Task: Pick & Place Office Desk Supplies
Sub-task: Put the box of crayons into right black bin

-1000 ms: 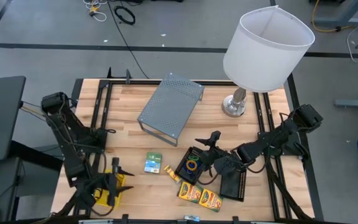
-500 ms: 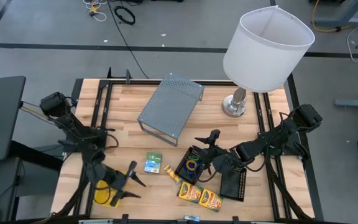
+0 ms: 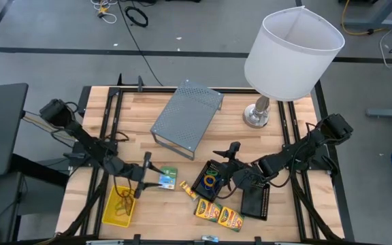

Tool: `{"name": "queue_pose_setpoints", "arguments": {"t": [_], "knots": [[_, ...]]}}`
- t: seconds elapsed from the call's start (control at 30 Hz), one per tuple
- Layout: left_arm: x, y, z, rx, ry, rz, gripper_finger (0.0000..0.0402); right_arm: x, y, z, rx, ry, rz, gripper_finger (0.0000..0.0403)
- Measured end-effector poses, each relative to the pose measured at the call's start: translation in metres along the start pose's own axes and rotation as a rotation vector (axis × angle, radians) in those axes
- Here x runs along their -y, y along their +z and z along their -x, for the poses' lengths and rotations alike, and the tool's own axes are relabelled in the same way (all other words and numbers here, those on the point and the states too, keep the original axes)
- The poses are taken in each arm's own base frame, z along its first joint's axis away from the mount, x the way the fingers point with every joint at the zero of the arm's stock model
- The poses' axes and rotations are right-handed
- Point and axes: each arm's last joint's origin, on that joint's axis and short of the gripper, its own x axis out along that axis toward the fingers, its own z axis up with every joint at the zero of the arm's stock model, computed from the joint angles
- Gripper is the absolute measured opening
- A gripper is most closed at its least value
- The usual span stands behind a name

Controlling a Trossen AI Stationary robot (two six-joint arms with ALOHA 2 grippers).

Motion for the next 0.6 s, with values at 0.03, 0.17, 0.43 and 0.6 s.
{"name": "queue_pose_setpoints", "arguments": {"t": [0.03, 0.17, 0.43, 0.6], "knots": [[-0.002, 0.000, 0.004, 0.007, 0.007, 0.003, 0.0213, 0.000, 0.000, 0.000, -0.001, -0.001, 0.002, 0.0188], [-0.011, -0.004, 0.019, 0.009, 0.026, 0.044, 0.0213, 0.004, -0.001, -0.005, -0.011, -0.010, 0.016, 0.0188], [-0.032, -0.005, 0.030, -0.002, 0.100, 0.117, 0.0213, 0.016, -0.005, -0.021, -0.037, 0.019, -0.015, 0.0188], [-0.046, -0.009, 0.029, -0.043, 0.075, 0.148, 0.0213, 0.023, -0.007, -0.030, -0.042, 0.069, -0.040, 0.0188]]}}
